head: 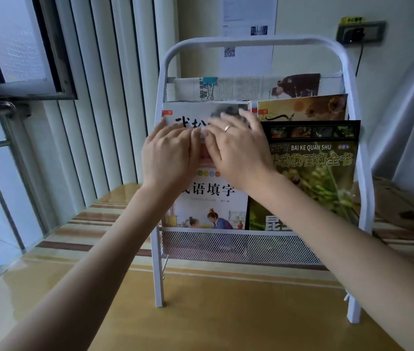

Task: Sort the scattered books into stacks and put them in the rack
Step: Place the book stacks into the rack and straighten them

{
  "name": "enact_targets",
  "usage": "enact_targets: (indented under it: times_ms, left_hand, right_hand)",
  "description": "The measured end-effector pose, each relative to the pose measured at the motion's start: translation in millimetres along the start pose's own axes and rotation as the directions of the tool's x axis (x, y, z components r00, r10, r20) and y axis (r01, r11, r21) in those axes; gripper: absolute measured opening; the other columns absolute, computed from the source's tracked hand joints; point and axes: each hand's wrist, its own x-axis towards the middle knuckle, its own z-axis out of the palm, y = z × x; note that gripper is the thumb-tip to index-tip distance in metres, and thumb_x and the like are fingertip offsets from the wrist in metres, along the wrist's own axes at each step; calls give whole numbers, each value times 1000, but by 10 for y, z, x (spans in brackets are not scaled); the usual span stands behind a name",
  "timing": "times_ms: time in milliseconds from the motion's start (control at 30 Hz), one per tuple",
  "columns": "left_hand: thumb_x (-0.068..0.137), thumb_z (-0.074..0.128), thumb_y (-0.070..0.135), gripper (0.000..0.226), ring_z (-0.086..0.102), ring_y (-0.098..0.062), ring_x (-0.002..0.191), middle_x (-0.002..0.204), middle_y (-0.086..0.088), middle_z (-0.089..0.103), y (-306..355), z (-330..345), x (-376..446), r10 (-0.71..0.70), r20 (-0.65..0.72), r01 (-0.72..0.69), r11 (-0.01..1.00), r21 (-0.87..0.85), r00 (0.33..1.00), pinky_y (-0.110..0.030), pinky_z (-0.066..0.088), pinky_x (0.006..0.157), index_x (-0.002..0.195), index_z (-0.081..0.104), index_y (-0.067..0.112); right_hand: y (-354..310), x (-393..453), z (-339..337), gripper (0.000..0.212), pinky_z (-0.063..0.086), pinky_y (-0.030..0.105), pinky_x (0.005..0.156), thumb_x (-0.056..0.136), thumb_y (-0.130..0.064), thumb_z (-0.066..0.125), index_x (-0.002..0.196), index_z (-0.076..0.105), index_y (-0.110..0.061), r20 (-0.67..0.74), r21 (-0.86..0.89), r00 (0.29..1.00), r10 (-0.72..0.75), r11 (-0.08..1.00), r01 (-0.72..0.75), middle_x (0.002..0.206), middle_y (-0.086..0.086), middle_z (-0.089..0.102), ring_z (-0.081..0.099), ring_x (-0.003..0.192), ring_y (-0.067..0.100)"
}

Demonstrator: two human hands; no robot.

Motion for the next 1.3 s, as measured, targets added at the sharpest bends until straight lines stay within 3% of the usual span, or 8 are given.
enact_targets:
  times_ms: [200, 367, 500, 667, 833, 1133, 1233, 1300]
  left_hand:
    - [99, 21, 37, 52, 52, -26, 47, 49, 7, 41, -83, -152, 57, 54, 227, -30, 994, -107, 972, -22, 31, 45, 60, 50, 20]
    - [101, 30, 38, 43, 68, -31, 80, 96, -5, 73, -256, -274, 71, 189, 303, -177, 982, -68, 934, -38, 53, 77, 121, 64, 22]
    - [103, 29, 34, 40, 65, -21, 106, 121, 2, 66, -270, -249, 87, 229, 335, -221, 973, -62, 914, -37, 18, 115, 124, 61, 21]
    - [93, 23, 58, 57, 58, -17, 118, 129, 4, 60, -230, -347, 124, 186, 478, -194, 980, -33, 859, -43, 13, 117, 133, 51, 28]
    - [61, 66, 66, 98, 51, -18, 125, 133, 7, 56, -222, -448, 98, 197, 620, -218, 975, -44, 759, -45, 6, 116, 144, 32, 27]
    - [66, 73, 56, 86, 59, -18, 108, 117, 7, 65, -117, -571, 167, 141, 648, -146, 988, -46, 749, -39, 32, 109, 140, 40, 27]
    - [76, 57, 60, 61, 62, -19, 88, 105, 1, 68, -116, -703, 340, 46, 750, 129, 976, -174, 660, -34, 52, 76, 123, 60, 21]
    - [84, 43, 61, 59, 65, -23, 82, 100, -7, 70, -89, -675, 459, 9, 678, 254, 923, -287, 735, -38, 55, 72, 111, 67, 14]
  right_hand:
    - [43, 58, -180, 54, -12, 43, 117, 101, -44, 11, 133, 50, -26, 300, 110, 952, -56, 994, 24, 114, -1, 68, 56, 118, 8]
    - [52, -24, -201, 59, -18, 49, 112, 96, -59, 14, 128, 55, -32, 236, -5, 971, -22, 1000, 24, 115, -6, 68, 59, 114, 11]
    - [31, -61, -161, 56, -15, 55, 111, 95, -61, 19, 122, 59, -33, 205, 10, 979, -3, 1000, 1, 120, -12, 65, 59, 114, 13]
    - [214, 2, -265, 67, -12, 67, 105, 86, -73, 18, 139, 39, -38, 371, 57, 923, -106, 994, 91, 145, -17, 42, 32, 137, 10]
    - [249, 113, -491, 93, -18, 64, 107, 75, -72, 53, 149, 15, -31, 627, 27, 755, -192, 974, 226, 135, -7, 53, 42, 131, 18]
    - [158, 69, -383, 90, -22, 61, 106, 76, -73, 50, 148, 19, -31, 574, 21, 803, -163, 982, 185, 145, -9, 43, 39, 134, 14]
    - [215, 181, -496, 80, -18, 61, 108, 79, -78, 22, 147, 24, -34, 557, 217, 819, -138, 976, 17, 153, -11, 25, 24, 142, 12]
    - [365, 288, -507, 62, -4, 58, 114, 93, -63, 19, 143, 34, -30, 342, 257, 940, 6, 961, -100, 151, -12, 32, 30, 139, 13]
